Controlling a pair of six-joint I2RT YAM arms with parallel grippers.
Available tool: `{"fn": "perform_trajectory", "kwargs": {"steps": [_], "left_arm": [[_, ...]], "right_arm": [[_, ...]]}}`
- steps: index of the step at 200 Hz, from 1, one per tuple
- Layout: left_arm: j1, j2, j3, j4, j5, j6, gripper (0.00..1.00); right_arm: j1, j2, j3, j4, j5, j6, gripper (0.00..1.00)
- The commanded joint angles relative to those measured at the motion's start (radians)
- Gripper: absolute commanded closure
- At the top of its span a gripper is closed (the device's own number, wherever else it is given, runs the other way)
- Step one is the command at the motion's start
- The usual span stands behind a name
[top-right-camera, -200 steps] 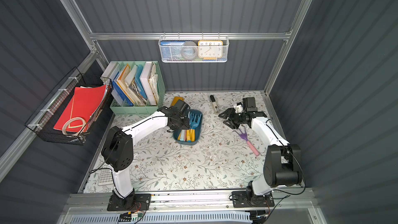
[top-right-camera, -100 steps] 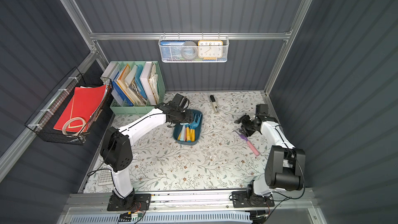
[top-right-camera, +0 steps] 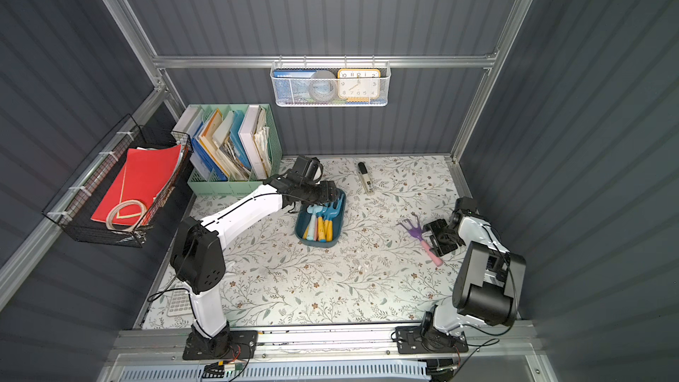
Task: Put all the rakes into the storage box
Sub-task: Pick up the rake at the center of the board.
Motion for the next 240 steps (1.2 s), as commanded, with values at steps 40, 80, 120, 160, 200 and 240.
{"fn": "perform_trajectory", "kwargs": {"steps": [40,80,120,160,200,240], "left_arm": [[-0.001,-0.004,-0.011,0.035,0.039,-0.025,0.26],[-0.001,0.007,-0.002,0.031,0.04,-0.017,0.26],[-0.001,0.024,0.019,0.022,0.05,-0.009,0.26],[-0.001,0.023,0.019,0.017,0.047,-0.003,0.27],[-0.001,0.002,-0.009,0.027,0.038,-0.005,0.27],[-0.001,0.005,0.004,0.027,0.041,-0.003,0.27]], "right_arm": [[-0.007,-0.022,0.012,-0.035,0.198,-0.057,0.34],[0.022,0.011,-0.016,-0.053,0.083,-0.08,0.38],[0.145,0.044,0.002,-0.108,-0.022,-0.134,0.38],[0.234,0.11,0.076,-0.184,-0.033,-0.2,0.38],[0.322,0.157,0.143,-0.314,0.082,-0.284,0.38],[0.392,0.136,0.146,-0.395,0.249,-0.317,0.38]]}}
